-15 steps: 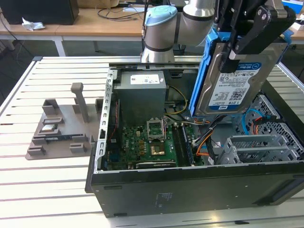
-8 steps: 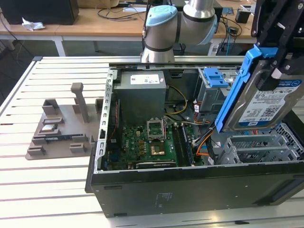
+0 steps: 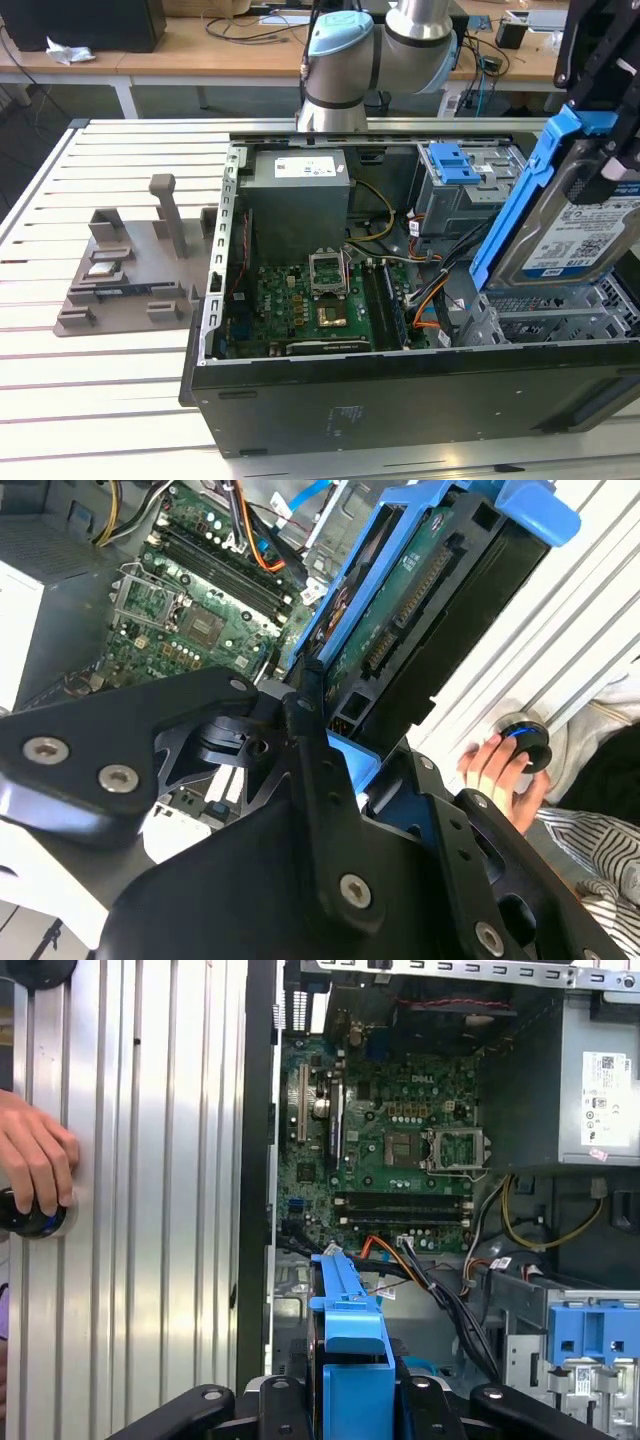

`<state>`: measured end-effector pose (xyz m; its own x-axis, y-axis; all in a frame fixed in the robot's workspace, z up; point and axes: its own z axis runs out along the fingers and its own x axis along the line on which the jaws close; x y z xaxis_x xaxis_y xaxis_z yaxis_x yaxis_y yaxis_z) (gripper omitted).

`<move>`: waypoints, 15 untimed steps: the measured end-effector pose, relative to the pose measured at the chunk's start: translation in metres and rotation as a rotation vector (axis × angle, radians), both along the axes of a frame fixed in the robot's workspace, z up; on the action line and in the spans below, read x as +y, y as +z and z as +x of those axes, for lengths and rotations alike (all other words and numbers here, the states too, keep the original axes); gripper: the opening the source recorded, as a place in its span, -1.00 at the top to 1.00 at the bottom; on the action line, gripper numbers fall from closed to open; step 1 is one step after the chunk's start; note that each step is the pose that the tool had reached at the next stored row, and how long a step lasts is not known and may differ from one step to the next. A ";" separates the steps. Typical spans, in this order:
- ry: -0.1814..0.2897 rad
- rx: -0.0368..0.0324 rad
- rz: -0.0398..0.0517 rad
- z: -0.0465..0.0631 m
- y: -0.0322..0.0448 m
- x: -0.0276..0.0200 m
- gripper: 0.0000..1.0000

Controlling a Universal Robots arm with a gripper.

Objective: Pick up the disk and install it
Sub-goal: 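Pick up the disk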

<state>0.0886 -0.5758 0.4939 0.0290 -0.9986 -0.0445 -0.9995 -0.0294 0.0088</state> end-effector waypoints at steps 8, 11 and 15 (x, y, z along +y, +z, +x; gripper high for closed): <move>-0.026 0.0011 0.0001 0.012 -0.0023 -0.0061 0.26; -0.049 0.0011 0.0000 0.015 -0.0036 -0.0054 0.26; -0.050 0.0018 0.0145 0.018 -0.0045 -0.0043 0.26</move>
